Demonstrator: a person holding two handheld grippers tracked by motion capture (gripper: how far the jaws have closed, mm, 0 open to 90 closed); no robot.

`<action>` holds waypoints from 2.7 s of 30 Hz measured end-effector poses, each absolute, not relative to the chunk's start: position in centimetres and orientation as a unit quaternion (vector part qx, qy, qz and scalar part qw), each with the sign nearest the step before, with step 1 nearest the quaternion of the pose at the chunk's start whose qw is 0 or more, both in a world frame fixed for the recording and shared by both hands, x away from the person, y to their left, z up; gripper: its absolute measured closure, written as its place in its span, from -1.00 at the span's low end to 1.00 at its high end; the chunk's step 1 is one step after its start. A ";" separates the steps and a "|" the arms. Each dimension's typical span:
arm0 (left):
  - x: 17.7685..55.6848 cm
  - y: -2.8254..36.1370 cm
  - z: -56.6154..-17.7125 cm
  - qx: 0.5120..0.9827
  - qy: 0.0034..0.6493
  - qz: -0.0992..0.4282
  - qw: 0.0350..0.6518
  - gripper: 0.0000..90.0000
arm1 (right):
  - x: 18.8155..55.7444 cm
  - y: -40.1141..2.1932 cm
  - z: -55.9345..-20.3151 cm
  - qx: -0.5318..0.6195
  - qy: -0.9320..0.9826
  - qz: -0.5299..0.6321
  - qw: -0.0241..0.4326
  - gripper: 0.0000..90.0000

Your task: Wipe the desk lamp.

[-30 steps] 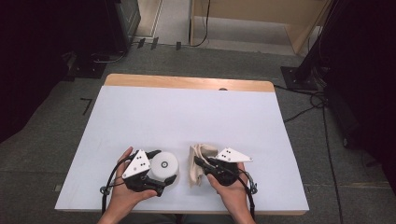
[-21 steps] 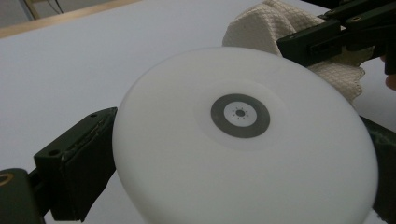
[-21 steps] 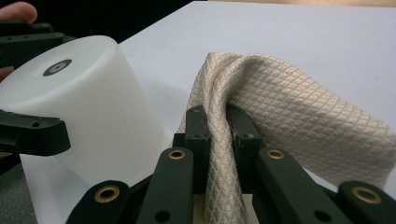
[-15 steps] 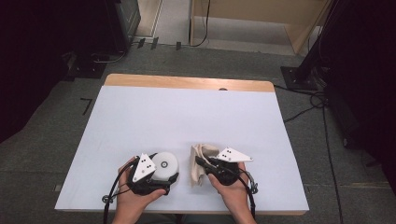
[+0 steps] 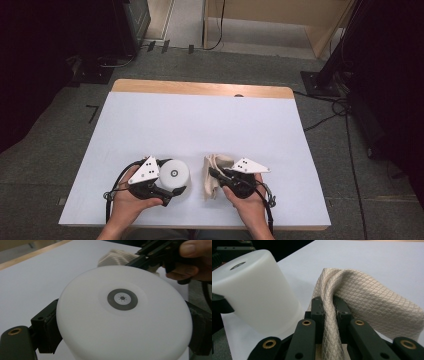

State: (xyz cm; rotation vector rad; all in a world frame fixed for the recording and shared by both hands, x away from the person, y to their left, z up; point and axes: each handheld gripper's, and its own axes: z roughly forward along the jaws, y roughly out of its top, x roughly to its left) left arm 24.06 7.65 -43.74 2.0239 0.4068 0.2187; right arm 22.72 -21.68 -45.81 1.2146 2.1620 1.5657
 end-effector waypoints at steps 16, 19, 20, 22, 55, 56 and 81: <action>24.4 7.6 -44.4 0.844 0.166 0.084 0.504 -0.81 | 20.4 -19.2 -42.7 0.329 0.734 0.588 0.084 0.80; 24.4 7.5 -44.5 0.843 0.167 0.086 0.505 -0.81 | 19.9 -18.5 -42.4 0.315 0.741 0.587 0.085 0.80; 24.4 7.5 -44.5 0.842 0.167 0.085 0.505 -0.81 | 19.9 -18.3 -42.6 0.313 0.744 0.584 0.083 0.80; 24.4 7.6 -44.5 0.842 0.167 0.085 0.506 -0.81 | 20.0 -18.1 -43.1 0.316 0.745 0.582 0.079 0.80; 24.4 7.6 -44.6 0.839 0.169 0.085 0.511 -0.81 | 20.1 -18.1 -43.2 0.358 0.732 0.574 0.074 0.80; 24.4 7.6 -44.7 0.839 0.169 0.085 0.511 -0.81 | 20.1 -18.1 -43.0 0.356 0.733 0.575 0.075 0.80; 24.4 7.6 -44.7 0.836 0.171 0.085 0.514 -0.81 | 21.7 -17.2 -48.5 0.420 0.759 0.496 0.035 0.80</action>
